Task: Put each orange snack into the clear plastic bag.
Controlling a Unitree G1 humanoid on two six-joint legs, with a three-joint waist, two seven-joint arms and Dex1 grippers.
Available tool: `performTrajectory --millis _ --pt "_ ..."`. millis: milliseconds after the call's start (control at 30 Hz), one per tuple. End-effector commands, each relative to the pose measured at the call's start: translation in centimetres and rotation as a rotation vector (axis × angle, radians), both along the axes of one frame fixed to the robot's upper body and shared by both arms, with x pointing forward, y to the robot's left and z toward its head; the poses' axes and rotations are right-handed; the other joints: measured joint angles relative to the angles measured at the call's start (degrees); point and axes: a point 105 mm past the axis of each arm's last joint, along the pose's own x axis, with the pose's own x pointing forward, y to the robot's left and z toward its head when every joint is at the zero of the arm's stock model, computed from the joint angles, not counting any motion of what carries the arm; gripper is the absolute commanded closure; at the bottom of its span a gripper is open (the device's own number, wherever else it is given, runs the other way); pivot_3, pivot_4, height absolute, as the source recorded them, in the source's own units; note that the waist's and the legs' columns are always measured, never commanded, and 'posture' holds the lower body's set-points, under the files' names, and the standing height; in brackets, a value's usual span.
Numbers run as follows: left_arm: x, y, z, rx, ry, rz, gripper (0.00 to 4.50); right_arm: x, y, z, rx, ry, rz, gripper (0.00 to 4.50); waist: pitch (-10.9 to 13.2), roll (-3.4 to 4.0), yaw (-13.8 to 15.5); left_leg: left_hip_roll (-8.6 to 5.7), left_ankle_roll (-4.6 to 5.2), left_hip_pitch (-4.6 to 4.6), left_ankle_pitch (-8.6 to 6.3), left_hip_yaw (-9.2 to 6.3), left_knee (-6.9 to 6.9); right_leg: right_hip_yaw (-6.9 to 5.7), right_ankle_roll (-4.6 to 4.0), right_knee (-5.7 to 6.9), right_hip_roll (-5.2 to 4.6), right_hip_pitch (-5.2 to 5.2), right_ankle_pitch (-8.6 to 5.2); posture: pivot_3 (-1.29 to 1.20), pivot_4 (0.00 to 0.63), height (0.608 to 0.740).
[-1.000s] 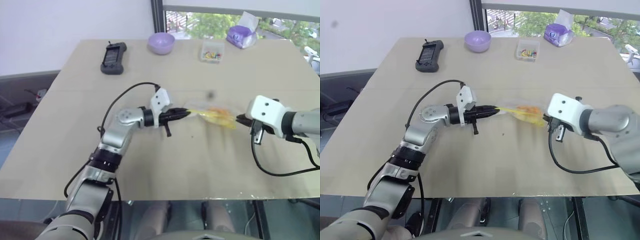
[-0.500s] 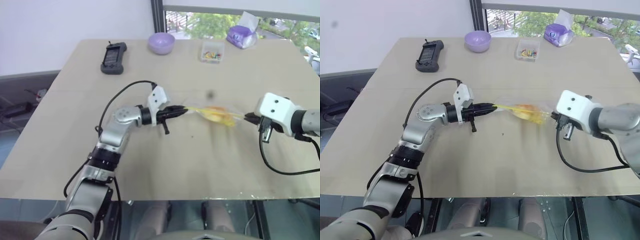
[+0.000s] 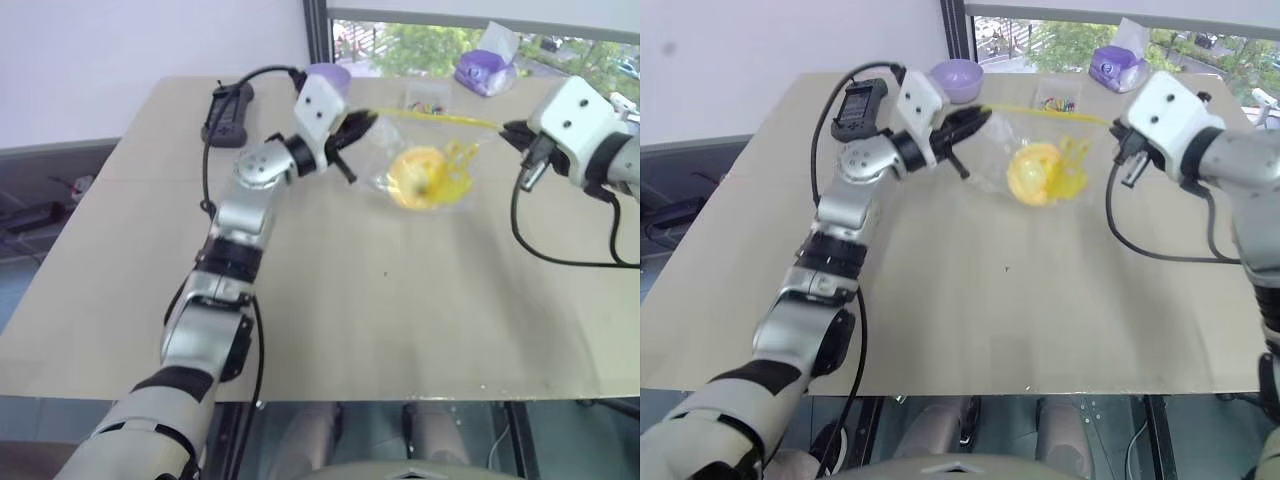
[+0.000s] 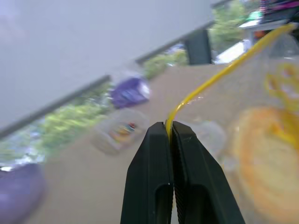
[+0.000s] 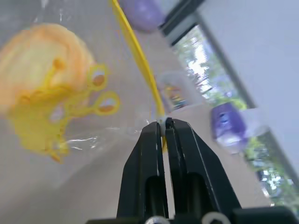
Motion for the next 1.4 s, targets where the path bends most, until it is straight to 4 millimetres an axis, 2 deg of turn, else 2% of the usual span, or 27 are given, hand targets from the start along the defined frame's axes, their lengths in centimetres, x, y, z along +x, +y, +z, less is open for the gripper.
performTrajectory --millis 33,133,200,300,433,567,700,800,933,967,1167,1233,1333,1400 --pt "1.1 1.6 2.9 -0.050 -0.111 0.104 4.50 1.0 -0.6 2.7 0.013 -0.140 -0.048 4.48 0.00 0.00 -0.24 0.00 0.00 -0.01 0.00 0.02 -0.01 0.02 0.00 0.02 -0.01 -0.02 0.00 0.00 0.150 0.740" --pt "1.2 1.5 2.5 -0.029 -0.123 0.092 4.50 1.3 -0.5 2.9 0.019 -0.149 -0.043 4.48 0.00 0.00 -0.29 0.02 0.00 -0.04 0.00 0.04 -0.13 0.05 0.00 -0.04 -0.01 -0.13 0.00 0.00 0.150 0.740" --pt "0.4 1.3 0.8 0.005 -0.087 0.019 4.50 0.7 -0.4 1.4 0.002 -0.076 -0.012 4.48 -0.01 0.01 -0.38 0.02 -0.01 -0.15 0.00 0.07 -0.15 0.05 0.00 -0.06 -0.03 -0.24 0.00 0.00 0.150 0.740" --pt "-2.2 1.2 -3.2 0.100 0.019 -0.132 4.50 -1.3 0.2 -2.2 -0.027 0.097 0.068 4.48 -0.02 0.03 -0.79 0.07 0.00 -0.32 0.00 0.05 -0.11 0.02 -0.01 -0.05 -0.05 -0.39 0.00 0.00 0.150 0.740" --pt "-7.0 1.8 -9.3 0.248 0.223 -0.287 4.50 -4.3 0.9 -7.3 -0.037 0.312 0.120 4.48 -0.02 0.05 -1.93 0.16 0.00 -0.67 0.00 -0.05 -0.01 -0.03 -0.01 0.18 -0.05 -0.65 0.00 0.00 0.150 0.740" --pt "-10.0 2.1 -12.1 0.312 0.331 -0.333 4.50 -6.8 1.2 -10.1 -0.038 0.471 0.145 4.48 0.04 0.13 -1.37 0.17 -0.01 -0.60 0.02 -0.07 0.22 -0.03 -0.02 0.33 -0.02 -0.62 0.01 0.00 0.150 0.740" --pt "-12.1 1.9 -12.8 0.290 0.406 -0.377 4.50 -8.6 1.2 -11.2 -0.053 0.551 0.167 4.48 0.03 0.14 -0.86 0.18 0.27 0.22 -0.15 -0.10 0.10 -0.09 -0.02 0.20 0.01 0.22 0.00 0.00 0.150 0.740" --pt "-12.7 2.0 -13.1 0.288 0.418 -0.378 3.53 -9.2 0.9 -11.6 -0.074 0.577 0.168 3.51 0.03 0.14 -0.80 0.19 0.27 0.22 -0.15 -0.12 0.11 -0.10 -0.02 0.21 0.01 0.21 0.00 0.00 0.150 0.740" --pt "-12.4 2.3 -13.0 0.274 0.405 -0.347 1.67 -8.8 0.4 -11.5 -0.060 0.554 0.125 1.59 0.03 0.14 -0.68 0.19 0.24 0.21 -0.13 -0.11 0.11 -0.12 -0.02 0.21 0.01 0.20 0.00 0.00 0.150 0.740" --pt "-12.5 2.4 -13.0 0.274 0.404 -0.353 1.25 -9.3 0.4 -11.7 -0.076 0.577 0.135 1.58 0.03 0.14 -0.63 0.20 0.23 0.21 -0.13 -0.11 0.11 -0.12 -0.02 0.20 0.00 0.20 0.00 0.00 0.150 0.740" --pt "-14.2 3.7 -12.8 0.263 0.474 -0.398 1.25 -10.6 -0.5 -11.4 -0.064 0.624 0.133 1.58 0.03 0.13 -0.10 0.21 0.04 0.16 -0.02 -0.10 0.08 -0.12 -0.02 0.14 -0.01 0.17 0.00 0.00 0.150 0.740" --pt "-14.9 5.1 -12.6 0.275 0.506 -0.398 1.25 -10.9 -0.7 -10.7 0.003 0.602 0.144 1.58 0.04 0.13 0.02 0.23 0.05 0.17 -0.03 -0.10 0.07 -0.12 -0.02 0.13 0.00 0.17 0.00 0.00 0.150 0.740" --pt "-14.6 7.5 -12.4 0.296 0.518 -0.317 1.25 -11.4 -1.1 -9.8 0.178 0.567 0.152 1.58 0.03 0.14 0.14 0.27 0.07 0.19 -0.04 -0.11 0.03 -0.12 -0.03 0.13 0.02 0.18 0.00 0.00 0.150 0.740" --pt "-14.3 9.2 -11.8 0.282 0.519 -0.260 1.25 -12.0 -2.2 -8.8 0.299 0.463 0.170 1.58 0.02 0.09 0.32 0.26 0.25 0.19 -0.15 -0.16 0.04 -0.16 -0.03 0.13 0.02 0.21 0.00 0.00 0.150 0.740"
